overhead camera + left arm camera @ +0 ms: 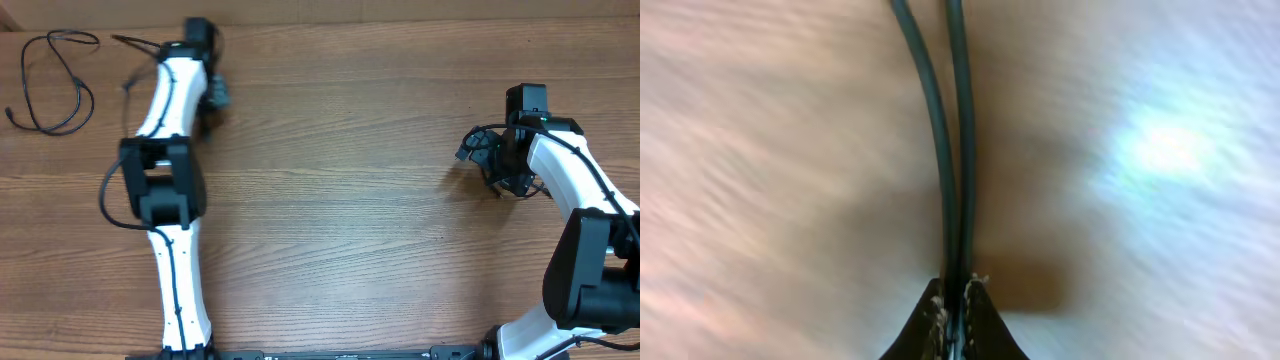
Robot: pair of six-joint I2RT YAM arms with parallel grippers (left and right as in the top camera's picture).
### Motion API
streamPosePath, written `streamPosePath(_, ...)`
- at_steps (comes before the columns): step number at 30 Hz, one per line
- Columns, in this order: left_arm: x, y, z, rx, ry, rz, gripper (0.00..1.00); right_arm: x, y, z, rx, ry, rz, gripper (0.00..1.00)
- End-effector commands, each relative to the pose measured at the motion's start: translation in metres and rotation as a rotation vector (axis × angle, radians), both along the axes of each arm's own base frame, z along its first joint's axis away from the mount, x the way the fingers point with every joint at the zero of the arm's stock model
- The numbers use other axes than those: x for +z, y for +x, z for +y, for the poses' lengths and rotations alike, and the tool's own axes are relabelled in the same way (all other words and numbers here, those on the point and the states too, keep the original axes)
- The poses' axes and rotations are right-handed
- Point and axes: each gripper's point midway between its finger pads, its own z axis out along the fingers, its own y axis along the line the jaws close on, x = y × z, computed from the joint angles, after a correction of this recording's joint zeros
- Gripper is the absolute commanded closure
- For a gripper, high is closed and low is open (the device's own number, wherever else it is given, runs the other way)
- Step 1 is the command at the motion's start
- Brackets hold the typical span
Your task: Untangle cables
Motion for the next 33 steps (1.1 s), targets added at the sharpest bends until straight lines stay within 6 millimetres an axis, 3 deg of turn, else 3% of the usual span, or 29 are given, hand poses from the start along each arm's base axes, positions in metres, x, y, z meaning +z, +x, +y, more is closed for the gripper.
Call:
streamPosePath(1,-0.038,-0.003,0.068,-0.055,0.124,0.058,0.96,-0.002,-0.001,0.002,0.003,0.002,0.002,0.0)
streamPosePath(8,-0.034,0.041,0.026,-0.311,-0.06,-0.106,0.96,-0.002,-0.001,0.002,0.003,0.002,0.002,0.0)
streamPosePath(12,-0.024,0.063,0.005,-0.476,-0.039,-0.184,0.96,-0.002,-0.001,0.002,0.003,0.002,0.001,0.0)
streamPosePath(18,-0.022,0.07,-0.023,-0.639,-0.003,-0.183,0.96,-0.002,-0.001,0.002,0.003,0.002,0.002,0.0)
streamPosePath(21,-0.019,0.07,-0.012,-0.568,0.083,-0.159,0.96,-0.002,-0.001,0.002,0.003,0.002,0.001,0.0)
streamPosePath(22,-0.007,0.072,0.005,-0.442,0.145,-0.17,0.86,-0.002,-0.001,0.002,0.003,0.002,0.002,0.0)
streamPosePath(25,0.024,0.074,0.019,-0.318,0.187,-0.206,0.56,-0.002,-0.001,0.002,0.004,0.002,0.001,0.0)
streamPosePath(28,0.061,0.069,0.033,-0.188,0.185,-0.248,0.12,-0.002,-0.001,0.002,0.003,0.002,0.001,0.0)
streamPosePath(30,0.074,0.063,0.043,-0.077,0.152,-0.275,0.08,-0.002,-0.001,0.002,0.003,0.002,0.002,0.0)
streamPosePath(33,0.071,0.055,0.054,0.02,0.085,-0.281,0.09,-0.002,-0.001,0.002,0.003,0.002,0.002,0.0)
